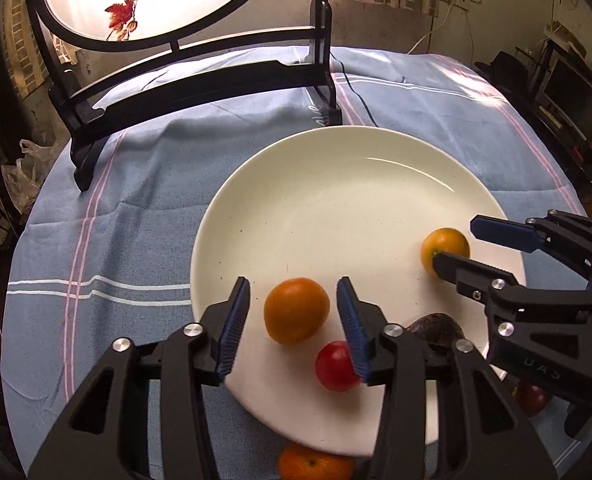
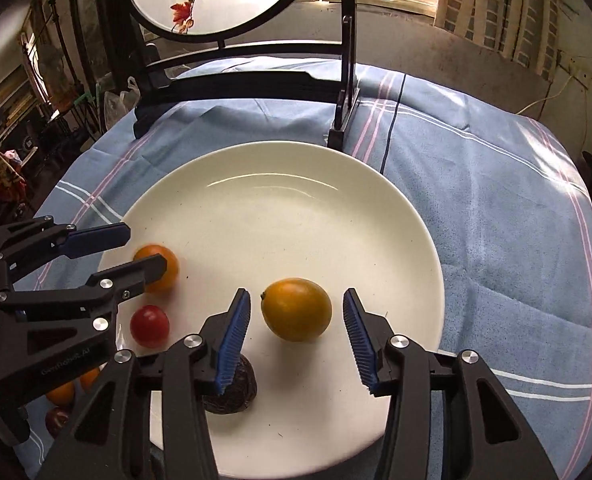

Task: Organize fruits
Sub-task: 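Place an orange on the plate with the left tool while the right places a yellow fruit, then place a red plum with the left tool while the right places a red tomato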

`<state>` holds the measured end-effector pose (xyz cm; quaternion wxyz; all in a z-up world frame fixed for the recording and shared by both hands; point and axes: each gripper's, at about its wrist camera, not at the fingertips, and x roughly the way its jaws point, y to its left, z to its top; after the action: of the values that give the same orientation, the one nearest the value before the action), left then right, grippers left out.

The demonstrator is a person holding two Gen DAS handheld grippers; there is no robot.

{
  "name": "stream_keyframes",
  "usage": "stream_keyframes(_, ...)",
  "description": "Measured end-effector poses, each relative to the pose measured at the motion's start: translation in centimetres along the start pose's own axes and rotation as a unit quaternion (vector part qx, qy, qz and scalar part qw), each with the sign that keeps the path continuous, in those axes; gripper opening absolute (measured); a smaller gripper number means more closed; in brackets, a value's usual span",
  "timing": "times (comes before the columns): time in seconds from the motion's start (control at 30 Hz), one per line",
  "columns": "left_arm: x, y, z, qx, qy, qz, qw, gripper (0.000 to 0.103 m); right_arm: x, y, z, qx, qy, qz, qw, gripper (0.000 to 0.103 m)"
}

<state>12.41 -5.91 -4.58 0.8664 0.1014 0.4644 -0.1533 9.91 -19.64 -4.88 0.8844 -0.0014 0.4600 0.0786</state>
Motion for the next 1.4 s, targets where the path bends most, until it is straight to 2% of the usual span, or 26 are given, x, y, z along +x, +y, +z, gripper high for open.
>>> stream_keyframes(0.2, -3.3, 0.7, -1.4, 0.0, -0.025, -0.015, 0.9996, 0.053, -3.6, 0.1, -1.4, -0.009, -0.02, 0.007, 1.0, 0.052)
stream_keyframes(0.27, -5.0, 1.0, -2.7, 0.006, -0.037, -0.02, 0.9991, 0.058, -5.3, 0.5, -2.9, -0.022, -0.025, 0.015, 0.999, 0.054)
stream_keyframes(0.33, -6.7, 1.1, -4.5, 0.021, -0.05, -0.019, 0.9983, 0.064, -7.1, 1.0, -4.8, -0.032, -0.031, 0.021, 0.999, 0.057)
stream_keyframes(0.43, -9.1, 1.2, -8.3, 0.047, -0.061, -0.023, 0.9967, 0.065, -9.8, 2.1, -8.5, -0.055, -0.035, 0.037, 0.997, 0.059)
stream_keyframes(0.57, -11.0, 1.2, -13.6, 0.07, -0.053, -0.037, 0.9955, 0.066, -12.0, 3.6, -14.1, -0.089, -0.018, 0.055, 0.994, 0.06)
stream_keyframes(0.67, -11.3, 0.8, -16.8, 0.082, -0.038, -0.048, 0.9948, 0.066, -12.3, 4.7, -17.4, -0.112, 0.001, 0.058, 0.992, 0.06)
stream_keyframes(0.77, -11.0, 0.4, -18.8, 0.089, -0.029, -0.054, 0.9941, 0.066, -11.8, 5.4, -19.3, -0.12, 0.014, 0.055, 0.991, 0.06)
stream_keyframes(1.0, -8.9, 0.9, -19.6, 0.058, -0.007, -0.064, 0.9963, 0.066, -9.2, 5.8, -19.5, -0.108, 0.035, 0.061, 0.992, 0.059)
stream_keyframes(1.07, -8.7, 1.1, -19.4, 0.052, -0.009, -0.064, 0.9966, 0.066, -8.8, 5.8, -19.4, -0.107, 0.035, 0.06, 0.992, 0.053)
stream_keyframes(1.1, -8.6, 1.2, -19.3, 0.05, -0.01, -0.064, 0.9966, 0.066, -8.8, 6.0, -19.4, -0.113, 0.031, 0.055, 0.992, 0.042)
stream_keyframes(1.13, -8.7, 1.3, -19.2, 0.05, -0.011, -0.066, 0.9965, 0.064, -8.8, 6.0, -19.4, -0.116, 0.031, 0.052, 0.991, 0.038)
stream_keyframes(1.2, -8.7, 1.1, -19.1, 0.054, -0.011, -0.075, 0.9957, 0.051, -9.0, 6.0, -19.4, -0.117, 0.032, 0.059, 0.991, 0.029)
stream_keyframes(1.3, -8.7, 0.6, -19.1, 0.065, -0.02, -0.053, 0.9963, 0.037, -9.2, 6.2, -19.6, -0.127, 0.03, 0.053, 0.99, 0.026)
stream_keyframes(1.4, -8.9, 0.8, -19.2, 0.064, -0.018, -0.065, 0.9957, 0.037, -9.4, 6.3, -19.7, -0.13, 0.026, 0.049, 0.99, 0.026)
